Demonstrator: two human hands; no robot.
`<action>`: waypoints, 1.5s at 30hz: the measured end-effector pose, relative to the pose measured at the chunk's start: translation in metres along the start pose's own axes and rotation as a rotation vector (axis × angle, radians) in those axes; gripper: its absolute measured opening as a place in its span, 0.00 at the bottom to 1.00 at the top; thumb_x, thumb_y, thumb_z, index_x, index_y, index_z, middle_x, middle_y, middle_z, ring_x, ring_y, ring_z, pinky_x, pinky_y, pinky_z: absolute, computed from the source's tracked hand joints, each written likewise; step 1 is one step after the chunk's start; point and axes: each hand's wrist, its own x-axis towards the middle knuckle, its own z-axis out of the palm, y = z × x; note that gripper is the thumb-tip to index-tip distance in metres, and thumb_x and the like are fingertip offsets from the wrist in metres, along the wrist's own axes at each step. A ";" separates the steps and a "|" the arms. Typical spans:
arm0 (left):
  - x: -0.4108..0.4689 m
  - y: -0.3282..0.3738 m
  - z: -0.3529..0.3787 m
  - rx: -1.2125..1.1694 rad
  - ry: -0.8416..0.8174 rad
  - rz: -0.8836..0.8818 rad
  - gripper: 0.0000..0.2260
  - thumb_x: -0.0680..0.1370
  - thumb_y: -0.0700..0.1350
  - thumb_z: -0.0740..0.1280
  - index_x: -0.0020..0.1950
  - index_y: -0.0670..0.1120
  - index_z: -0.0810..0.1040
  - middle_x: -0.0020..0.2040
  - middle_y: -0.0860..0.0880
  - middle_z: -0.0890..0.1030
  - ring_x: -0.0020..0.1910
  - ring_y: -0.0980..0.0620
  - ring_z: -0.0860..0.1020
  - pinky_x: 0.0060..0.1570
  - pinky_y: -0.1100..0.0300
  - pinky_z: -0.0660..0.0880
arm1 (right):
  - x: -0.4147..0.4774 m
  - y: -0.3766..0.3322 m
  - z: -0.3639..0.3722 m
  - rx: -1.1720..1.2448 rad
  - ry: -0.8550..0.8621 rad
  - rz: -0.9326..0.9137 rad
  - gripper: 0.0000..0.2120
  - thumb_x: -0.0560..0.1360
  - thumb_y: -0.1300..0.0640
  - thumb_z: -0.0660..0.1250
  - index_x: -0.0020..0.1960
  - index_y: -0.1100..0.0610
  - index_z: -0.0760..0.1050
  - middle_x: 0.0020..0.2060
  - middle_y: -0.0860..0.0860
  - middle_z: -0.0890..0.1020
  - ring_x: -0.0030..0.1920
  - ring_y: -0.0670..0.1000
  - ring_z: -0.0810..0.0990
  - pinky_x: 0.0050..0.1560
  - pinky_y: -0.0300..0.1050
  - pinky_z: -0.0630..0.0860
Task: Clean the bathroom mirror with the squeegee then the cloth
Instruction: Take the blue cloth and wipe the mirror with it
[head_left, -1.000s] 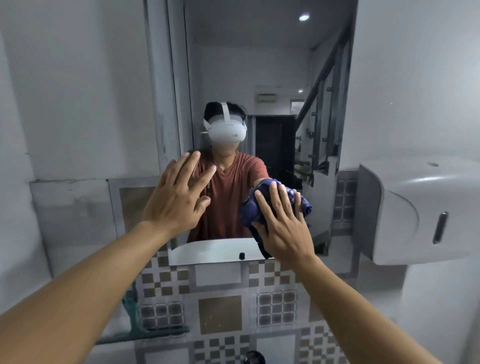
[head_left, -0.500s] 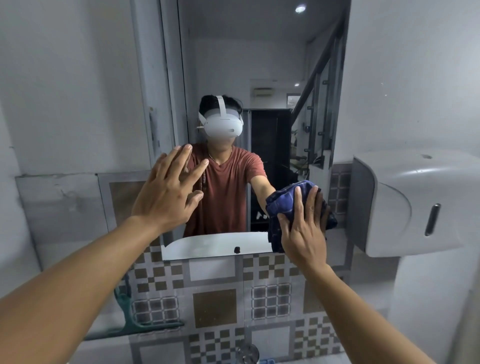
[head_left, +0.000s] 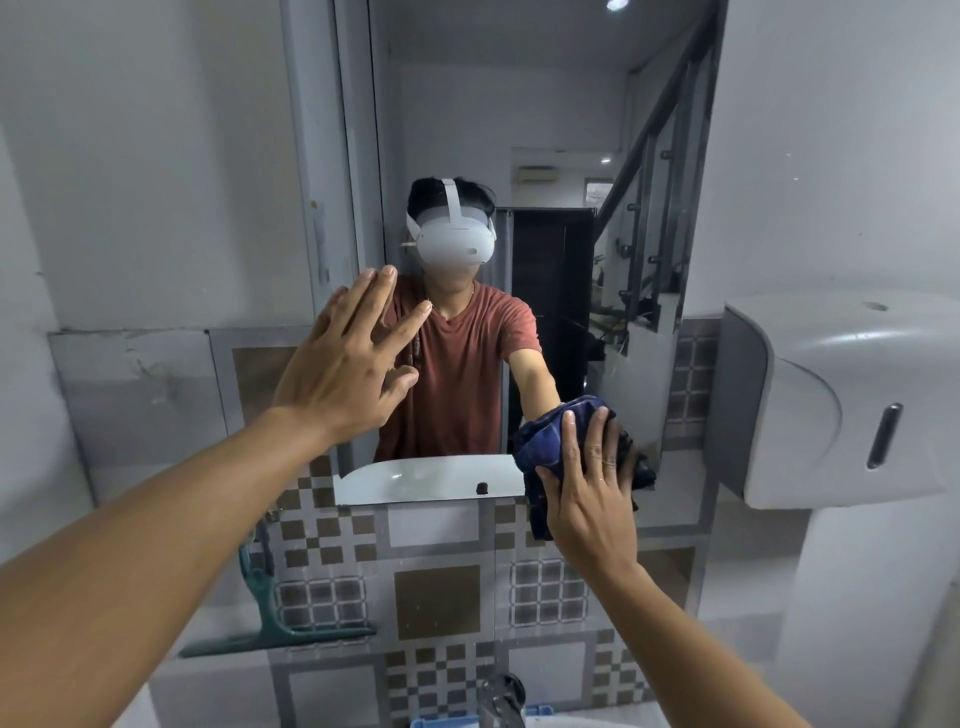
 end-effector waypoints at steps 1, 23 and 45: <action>0.000 0.000 -0.001 0.004 0.002 0.003 0.32 0.79 0.57 0.65 0.81 0.49 0.61 0.80 0.34 0.56 0.80 0.36 0.55 0.77 0.40 0.58 | 0.000 -0.004 0.001 -0.018 -0.003 -0.023 0.31 0.85 0.41 0.42 0.83 0.54 0.42 0.81 0.61 0.48 0.81 0.63 0.47 0.77 0.69 0.50; 0.014 -0.023 -0.013 -0.023 0.023 0.029 0.29 0.80 0.52 0.65 0.80 0.48 0.63 0.80 0.37 0.60 0.79 0.38 0.58 0.76 0.43 0.62 | 0.036 -0.160 0.033 -0.067 0.080 -0.718 0.30 0.82 0.53 0.61 0.81 0.56 0.57 0.81 0.55 0.56 0.82 0.57 0.52 0.78 0.69 0.49; -0.001 -0.008 0.000 -0.041 0.063 -0.023 0.28 0.80 0.48 0.63 0.80 0.46 0.63 0.79 0.35 0.60 0.78 0.35 0.58 0.76 0.39 0.60 | 0.041 -0.039 -0.013 -0.179 0.061 -0.494 0.26 0.84 0.45 0.52 0.80 0.52 0.59 0.80 0.58 0.61 0.81 0.58 0.55 0.78 0.67 0.51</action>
